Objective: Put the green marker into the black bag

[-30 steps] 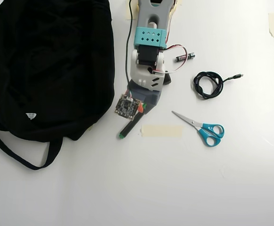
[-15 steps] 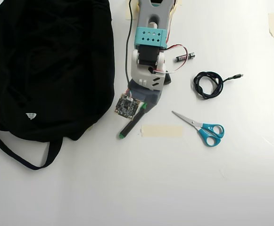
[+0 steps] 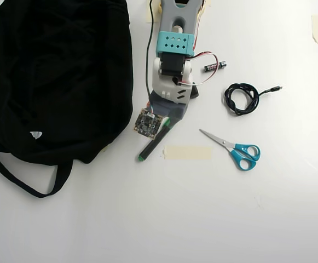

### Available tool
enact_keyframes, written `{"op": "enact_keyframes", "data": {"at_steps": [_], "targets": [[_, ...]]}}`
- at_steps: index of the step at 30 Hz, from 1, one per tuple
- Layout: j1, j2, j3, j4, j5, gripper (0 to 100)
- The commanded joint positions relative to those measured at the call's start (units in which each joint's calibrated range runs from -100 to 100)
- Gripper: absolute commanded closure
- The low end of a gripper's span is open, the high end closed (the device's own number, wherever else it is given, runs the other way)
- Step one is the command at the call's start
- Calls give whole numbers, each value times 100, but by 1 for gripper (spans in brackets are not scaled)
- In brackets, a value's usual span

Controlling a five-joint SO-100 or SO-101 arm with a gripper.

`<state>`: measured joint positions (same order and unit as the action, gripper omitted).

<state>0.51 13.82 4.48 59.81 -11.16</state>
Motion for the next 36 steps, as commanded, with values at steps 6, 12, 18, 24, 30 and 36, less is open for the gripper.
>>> {"op": "enact_keyframes", "data": {"at_steps": [6, 12, 18, 24, 30, 36], "targets": [[-96, 128, -349, 31, -6, 79], [-149, 560, -825, 31, -6, 79], [-216, 800, -1113, 40, 10, 73], [-253, 817, -1122, 186, 15, 72], [-381, 817, -1122, 315, -1, 71], [-440, 817, -1122, 548, -106, 64]]}}
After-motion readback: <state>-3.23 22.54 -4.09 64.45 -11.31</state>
